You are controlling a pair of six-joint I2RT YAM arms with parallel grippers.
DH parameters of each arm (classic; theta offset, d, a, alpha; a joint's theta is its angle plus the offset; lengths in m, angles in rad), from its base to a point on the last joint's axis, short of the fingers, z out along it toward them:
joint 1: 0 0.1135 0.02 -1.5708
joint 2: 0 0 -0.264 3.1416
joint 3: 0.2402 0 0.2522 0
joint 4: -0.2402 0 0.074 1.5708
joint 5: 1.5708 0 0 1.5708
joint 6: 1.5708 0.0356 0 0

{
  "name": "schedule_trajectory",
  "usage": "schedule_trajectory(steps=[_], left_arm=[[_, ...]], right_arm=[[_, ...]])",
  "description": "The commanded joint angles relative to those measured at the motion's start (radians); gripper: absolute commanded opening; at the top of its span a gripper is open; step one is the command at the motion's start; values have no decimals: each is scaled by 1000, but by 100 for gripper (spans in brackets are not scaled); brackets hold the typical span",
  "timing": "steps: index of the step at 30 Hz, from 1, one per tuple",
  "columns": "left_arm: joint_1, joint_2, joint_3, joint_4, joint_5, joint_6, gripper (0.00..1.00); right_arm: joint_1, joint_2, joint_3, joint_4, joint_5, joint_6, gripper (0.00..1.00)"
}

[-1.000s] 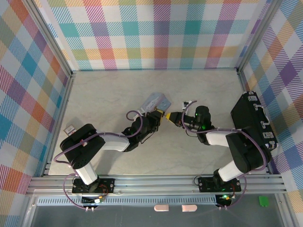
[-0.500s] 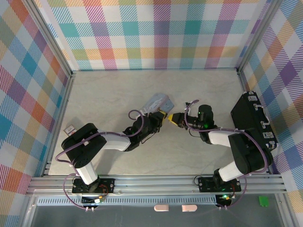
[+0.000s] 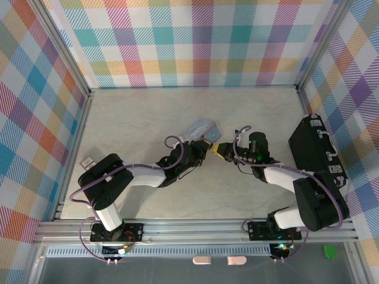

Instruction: Unlock a padlock with a key

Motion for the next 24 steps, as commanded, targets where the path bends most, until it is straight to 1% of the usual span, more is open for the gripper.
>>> schedule_trajectory(steps=[1, 3, 7, 12, 14, 17, 19, 22, 24], left_arm=[[-130, -55, 40, 93, 278, 38, 0], [-130, -75, 34, 67, 270, 54, 0], [-130, -82, 40, 50, 266, 67, 0], [-136, -50, 68, 44, 285, 65, 0], [-142, -37, 81, 35, 293, 65, 0], [-150, -27, 93, 21, 307, 69, 0], [-153, -33, 88, 9, 309, 75, 0], [-156, -57, 68, -21, 303, 89, 0], [-159, -66, 63, -30, 298, 95, 0]], right_arm=[[-27, 32, -16, -25, 79, -30, 0], [-37, 43, -26, 0, 70, -19, 0], [-18, 41, -32, 55, 53, 15, 0], [41, -12, -8, 17, 65, -5, 0], [49, -31, -1, -8, 69, -19, 0], [37, -64, 6, -92, 109, -67, 0], [10, -74, 2, -125, 115, -87, 0], [-36, -63, -6, -117, 90, -87, 0], [-34, -47, 0, -92, 66, -81, 0]])
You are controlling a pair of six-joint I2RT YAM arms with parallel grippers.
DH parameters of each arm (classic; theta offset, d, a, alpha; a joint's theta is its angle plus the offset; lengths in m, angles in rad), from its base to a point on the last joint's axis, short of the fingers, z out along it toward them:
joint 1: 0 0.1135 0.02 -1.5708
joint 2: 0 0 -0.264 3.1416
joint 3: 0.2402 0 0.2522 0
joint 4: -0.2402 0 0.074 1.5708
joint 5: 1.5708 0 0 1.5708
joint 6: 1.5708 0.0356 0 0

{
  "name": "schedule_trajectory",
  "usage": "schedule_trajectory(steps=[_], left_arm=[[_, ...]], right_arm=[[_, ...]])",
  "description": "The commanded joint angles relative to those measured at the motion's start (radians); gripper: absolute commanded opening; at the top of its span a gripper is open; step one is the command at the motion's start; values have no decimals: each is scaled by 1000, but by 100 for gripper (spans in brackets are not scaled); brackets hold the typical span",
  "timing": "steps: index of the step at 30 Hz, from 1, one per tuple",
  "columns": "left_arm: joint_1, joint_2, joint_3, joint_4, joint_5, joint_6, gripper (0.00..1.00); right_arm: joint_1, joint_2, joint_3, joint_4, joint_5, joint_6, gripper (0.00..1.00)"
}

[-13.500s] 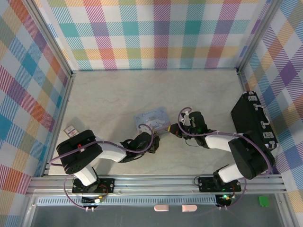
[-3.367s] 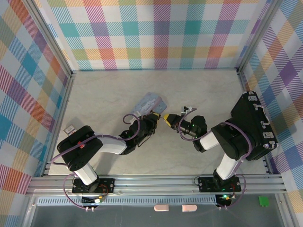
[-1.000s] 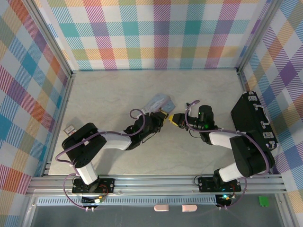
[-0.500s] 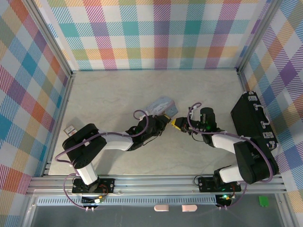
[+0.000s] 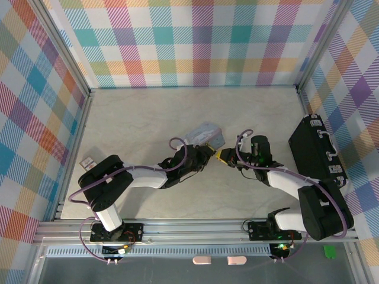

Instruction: Unlock a padlock with a key

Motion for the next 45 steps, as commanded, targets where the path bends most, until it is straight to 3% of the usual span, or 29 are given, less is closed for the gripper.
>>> schedule_trajectory(steps=[1, 9, 13, 16, 29, 45], left_arm=[[-121, -59, 50, 71, 265, 36, 0], [-129, -18, 70, 95, 277, 26, 0], [-128, -32, 44, 84, 253, 20, 0], [-121, -54, 10, 80, 218, 9, 0], [-123, -71, -43, 202, 174, -9, 0], [-102, -64, -89, 156, 52, -50, 0]], right_arm=[[-1, 35, 36, 79, 64, -21, 0], [75, 63, 33, 251, 29, 75, 0], [72, 20, 37, 98, 96, 5, 0], [60, 9, 8, 90, 131, 21, 0], [48, 124, -111, 404, 182, 261, 0], [78, 69, -168, 352, 271, 318, 10]])
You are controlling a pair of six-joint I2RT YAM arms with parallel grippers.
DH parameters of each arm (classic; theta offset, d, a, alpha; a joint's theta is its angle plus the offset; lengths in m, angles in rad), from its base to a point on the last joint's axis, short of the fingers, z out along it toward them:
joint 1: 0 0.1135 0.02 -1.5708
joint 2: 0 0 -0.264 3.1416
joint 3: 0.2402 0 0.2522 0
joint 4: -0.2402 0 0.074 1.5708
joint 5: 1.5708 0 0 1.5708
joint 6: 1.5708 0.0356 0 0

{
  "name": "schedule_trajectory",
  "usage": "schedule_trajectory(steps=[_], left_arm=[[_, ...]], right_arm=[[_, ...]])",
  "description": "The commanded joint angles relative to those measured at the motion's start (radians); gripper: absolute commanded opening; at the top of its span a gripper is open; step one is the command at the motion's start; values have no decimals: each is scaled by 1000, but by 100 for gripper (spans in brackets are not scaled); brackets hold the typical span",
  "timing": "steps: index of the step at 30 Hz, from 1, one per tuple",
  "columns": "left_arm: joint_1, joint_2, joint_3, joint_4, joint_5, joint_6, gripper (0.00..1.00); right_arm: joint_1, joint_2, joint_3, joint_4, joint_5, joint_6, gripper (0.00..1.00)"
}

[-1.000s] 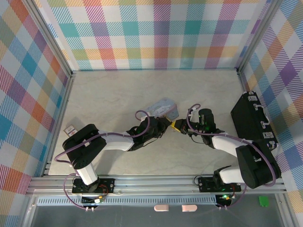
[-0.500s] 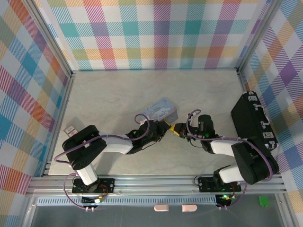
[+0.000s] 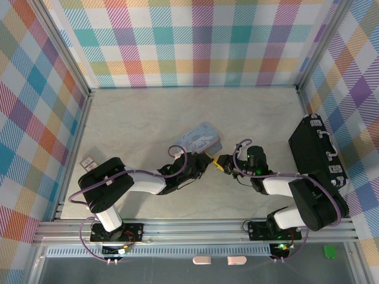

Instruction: Unlock a padlock with a key

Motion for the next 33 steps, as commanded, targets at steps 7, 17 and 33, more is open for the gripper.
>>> schedule_trajectory(steps=[7, 17, 33], left_arm=[[-26, -81, -31, 108, 75, -12, 0], [3, -86, -37, 65, 60, 10, 0], [25, -55, -34, 92, 85, 3, 0]], right_arm=[[-2, -61, -11, -88, 183, -10, 11], [-2, -72, -36, -64, 152, -25, 17], [4, -502, -106, -441, 243, 25, 33]])
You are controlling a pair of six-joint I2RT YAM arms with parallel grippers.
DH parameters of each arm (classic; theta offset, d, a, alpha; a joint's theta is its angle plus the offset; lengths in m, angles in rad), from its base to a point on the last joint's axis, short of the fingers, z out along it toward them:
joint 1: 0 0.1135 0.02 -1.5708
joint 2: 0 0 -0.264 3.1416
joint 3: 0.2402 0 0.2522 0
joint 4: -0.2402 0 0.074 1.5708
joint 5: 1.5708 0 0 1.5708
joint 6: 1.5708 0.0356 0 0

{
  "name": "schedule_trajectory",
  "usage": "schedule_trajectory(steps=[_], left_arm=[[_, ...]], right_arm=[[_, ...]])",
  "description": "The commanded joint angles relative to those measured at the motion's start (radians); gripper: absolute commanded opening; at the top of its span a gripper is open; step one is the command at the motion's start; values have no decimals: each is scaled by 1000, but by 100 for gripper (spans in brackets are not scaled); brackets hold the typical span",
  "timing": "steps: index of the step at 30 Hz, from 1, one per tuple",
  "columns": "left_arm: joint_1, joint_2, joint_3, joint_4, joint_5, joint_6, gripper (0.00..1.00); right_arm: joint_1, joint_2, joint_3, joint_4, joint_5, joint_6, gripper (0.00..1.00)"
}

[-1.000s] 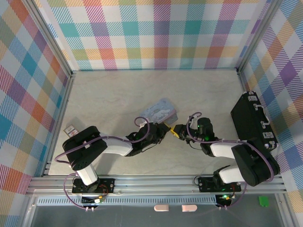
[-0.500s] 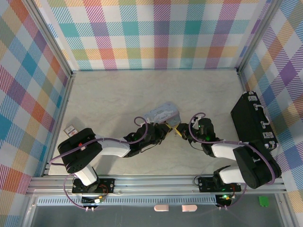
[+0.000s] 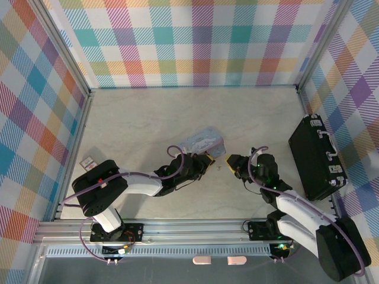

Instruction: Unlock a padlock with a key

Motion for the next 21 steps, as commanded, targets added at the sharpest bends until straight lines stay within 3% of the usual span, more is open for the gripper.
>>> schedule_trajectory(steps=[1, 11, 21], left_arm=[[12, 7, -3, 73, 20, -5, 0], [7, 11, 0, 84, 23, -3, 0], [0, 17, 3, 88, 26, -5, 0]], right_arm=[[8, -36, -25, -81, -5, 43, 33], [122, -38, -22, -15, 31, 140, 31], [130, 13, -15, 41, 44, 152, 21]])
